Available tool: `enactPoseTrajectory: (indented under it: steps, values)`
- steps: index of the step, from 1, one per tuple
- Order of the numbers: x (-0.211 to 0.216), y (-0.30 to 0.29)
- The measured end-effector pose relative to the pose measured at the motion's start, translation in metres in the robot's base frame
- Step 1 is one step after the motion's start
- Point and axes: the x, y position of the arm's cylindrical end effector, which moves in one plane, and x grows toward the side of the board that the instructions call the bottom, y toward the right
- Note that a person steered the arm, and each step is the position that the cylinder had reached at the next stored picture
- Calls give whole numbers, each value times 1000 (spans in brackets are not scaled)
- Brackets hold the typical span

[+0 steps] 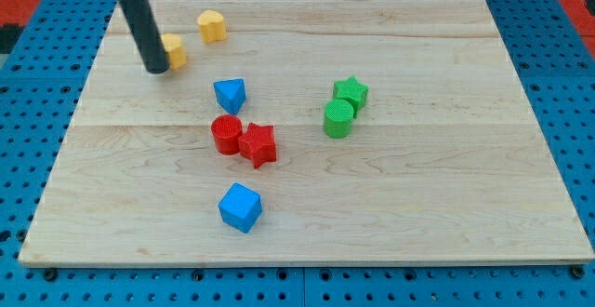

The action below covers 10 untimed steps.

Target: Place the blue cube bottom left to the red blocks

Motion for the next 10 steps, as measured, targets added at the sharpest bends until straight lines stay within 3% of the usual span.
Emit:
enactPoseTrajectory:
  steps: [2,3,4,5,6,7,8,9,10]
  values:
    - [-26,18]
    - [-8,25]
    - [60,-9]
    - [156,-4]
    - [239,46]
    - [271,123]
    - [249,177]
    - [219,136]
    - [256,104]
